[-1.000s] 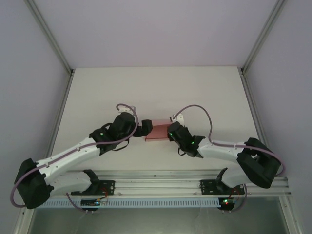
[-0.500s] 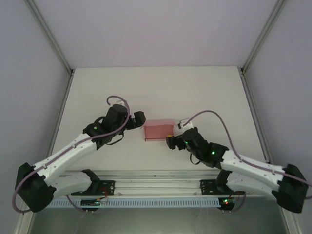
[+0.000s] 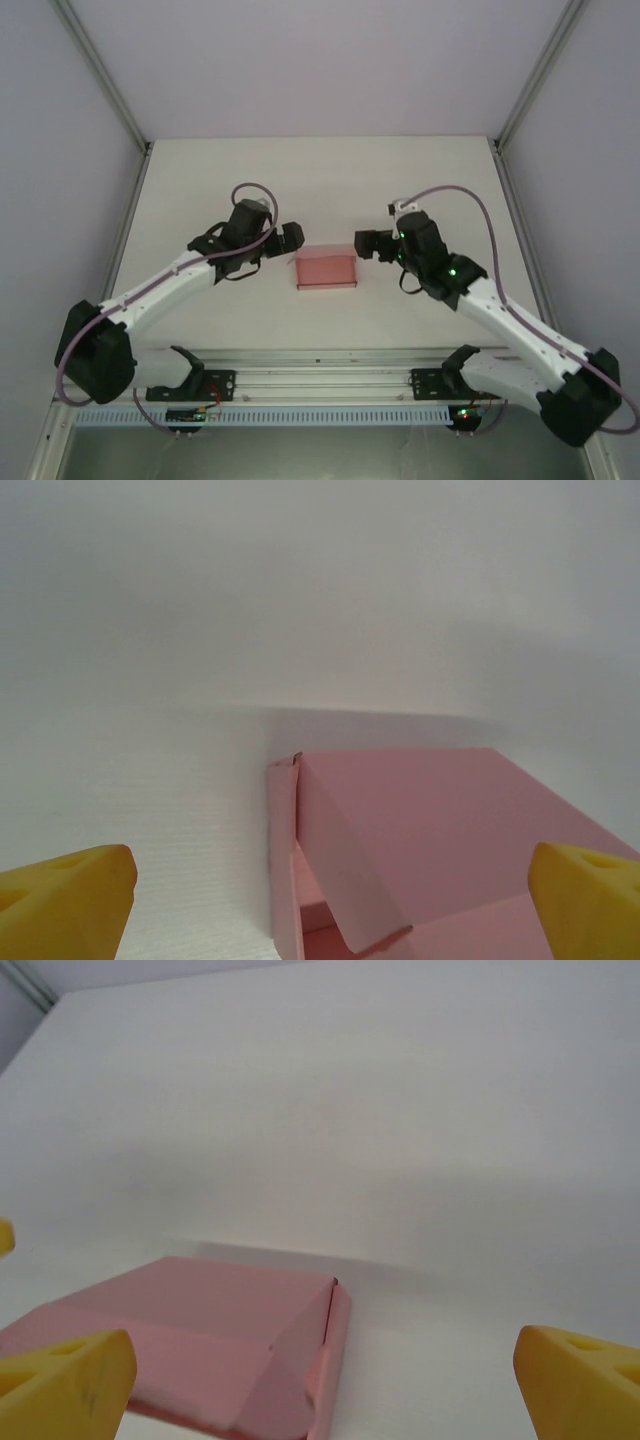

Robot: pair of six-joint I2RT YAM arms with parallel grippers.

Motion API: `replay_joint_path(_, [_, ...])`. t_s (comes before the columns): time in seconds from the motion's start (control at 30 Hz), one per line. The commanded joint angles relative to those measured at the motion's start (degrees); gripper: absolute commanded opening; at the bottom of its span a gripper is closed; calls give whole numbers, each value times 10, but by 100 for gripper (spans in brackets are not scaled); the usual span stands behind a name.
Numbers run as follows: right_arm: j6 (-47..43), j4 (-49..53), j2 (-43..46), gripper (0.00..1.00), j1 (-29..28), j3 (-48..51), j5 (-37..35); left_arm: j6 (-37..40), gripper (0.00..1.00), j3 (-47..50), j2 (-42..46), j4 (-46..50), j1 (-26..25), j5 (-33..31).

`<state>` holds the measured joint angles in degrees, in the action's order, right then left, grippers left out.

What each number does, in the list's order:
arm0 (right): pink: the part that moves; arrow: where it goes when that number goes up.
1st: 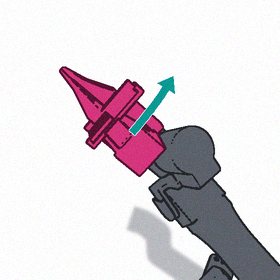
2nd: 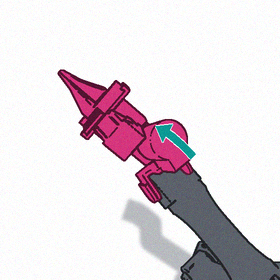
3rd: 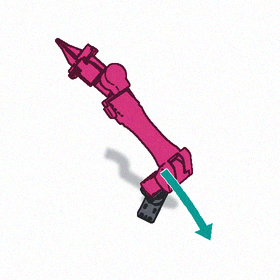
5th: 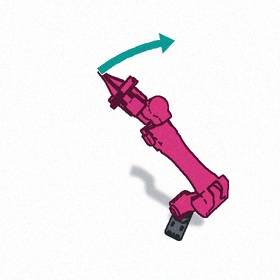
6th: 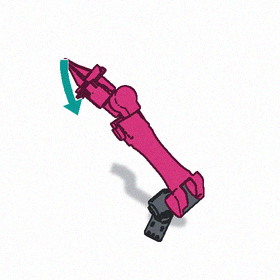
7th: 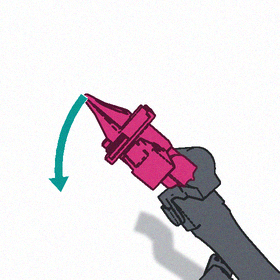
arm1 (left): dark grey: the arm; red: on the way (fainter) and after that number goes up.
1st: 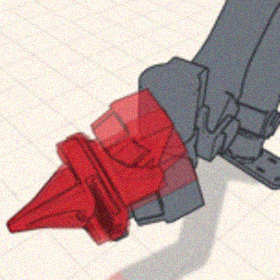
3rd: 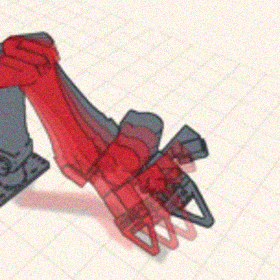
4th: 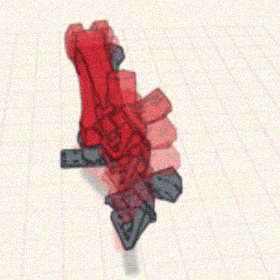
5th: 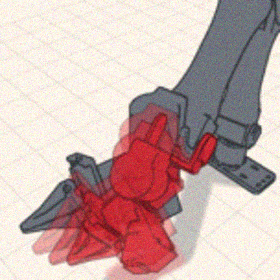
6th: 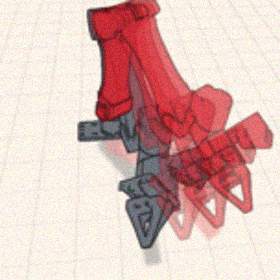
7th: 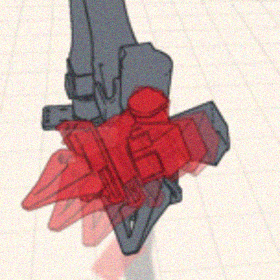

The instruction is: Assemble paper box

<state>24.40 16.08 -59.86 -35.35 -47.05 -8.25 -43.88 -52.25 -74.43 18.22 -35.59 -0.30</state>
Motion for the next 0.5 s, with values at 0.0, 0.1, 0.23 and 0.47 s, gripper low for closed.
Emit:
replay_joint_path(0.0, [25,-14,-66,99,13,-14,69,16,100,-12,-22,-24,5,39])
replay_joint_path(0.1, [28,-41,-129,99,13,-11,90,13,99,7,-44,-52,13,69])
replay_joint_path(0.23, [29,-61,-188,98,14,9,116,10,100,33,-65,-92,20,100])
replay_joint_path(0.47, [48,-113,-220,97,13,68,113,8,93,70,-109,-151,26,146])
